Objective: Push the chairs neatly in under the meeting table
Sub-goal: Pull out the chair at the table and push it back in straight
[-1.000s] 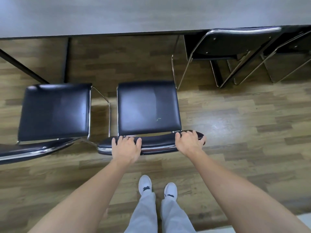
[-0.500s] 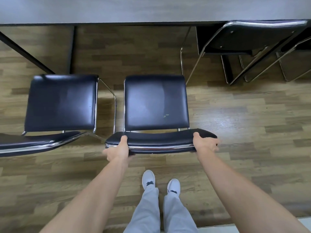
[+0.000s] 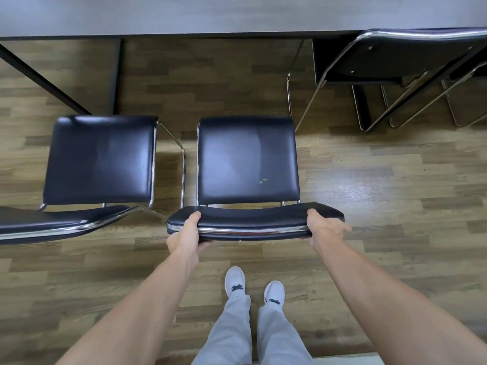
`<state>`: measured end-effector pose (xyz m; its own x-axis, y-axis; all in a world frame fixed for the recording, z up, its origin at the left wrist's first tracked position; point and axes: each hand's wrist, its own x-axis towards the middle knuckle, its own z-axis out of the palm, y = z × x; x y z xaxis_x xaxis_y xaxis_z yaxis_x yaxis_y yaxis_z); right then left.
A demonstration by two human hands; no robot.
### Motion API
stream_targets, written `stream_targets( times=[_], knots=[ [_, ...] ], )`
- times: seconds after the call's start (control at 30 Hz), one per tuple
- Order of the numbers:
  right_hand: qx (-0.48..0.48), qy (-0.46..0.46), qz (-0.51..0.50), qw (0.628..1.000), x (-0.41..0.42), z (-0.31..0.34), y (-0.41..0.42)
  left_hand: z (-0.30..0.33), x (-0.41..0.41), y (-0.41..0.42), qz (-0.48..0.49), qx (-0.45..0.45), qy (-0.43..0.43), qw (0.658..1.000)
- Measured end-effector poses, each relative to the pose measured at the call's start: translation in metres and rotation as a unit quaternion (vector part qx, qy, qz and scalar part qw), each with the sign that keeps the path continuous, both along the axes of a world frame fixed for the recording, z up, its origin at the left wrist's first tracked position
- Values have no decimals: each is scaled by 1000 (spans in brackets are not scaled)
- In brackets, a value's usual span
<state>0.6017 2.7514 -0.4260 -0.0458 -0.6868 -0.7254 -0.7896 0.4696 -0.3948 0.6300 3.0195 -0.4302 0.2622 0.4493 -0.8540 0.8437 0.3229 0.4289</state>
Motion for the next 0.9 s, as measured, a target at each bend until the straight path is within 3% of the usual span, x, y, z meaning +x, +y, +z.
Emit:
stream_targets(
  times=[0.9],
  knots=[
    [-33,-8,13,999,37,-10,-5,6,36,-6,-25,7,-1,1000]
  ],
)
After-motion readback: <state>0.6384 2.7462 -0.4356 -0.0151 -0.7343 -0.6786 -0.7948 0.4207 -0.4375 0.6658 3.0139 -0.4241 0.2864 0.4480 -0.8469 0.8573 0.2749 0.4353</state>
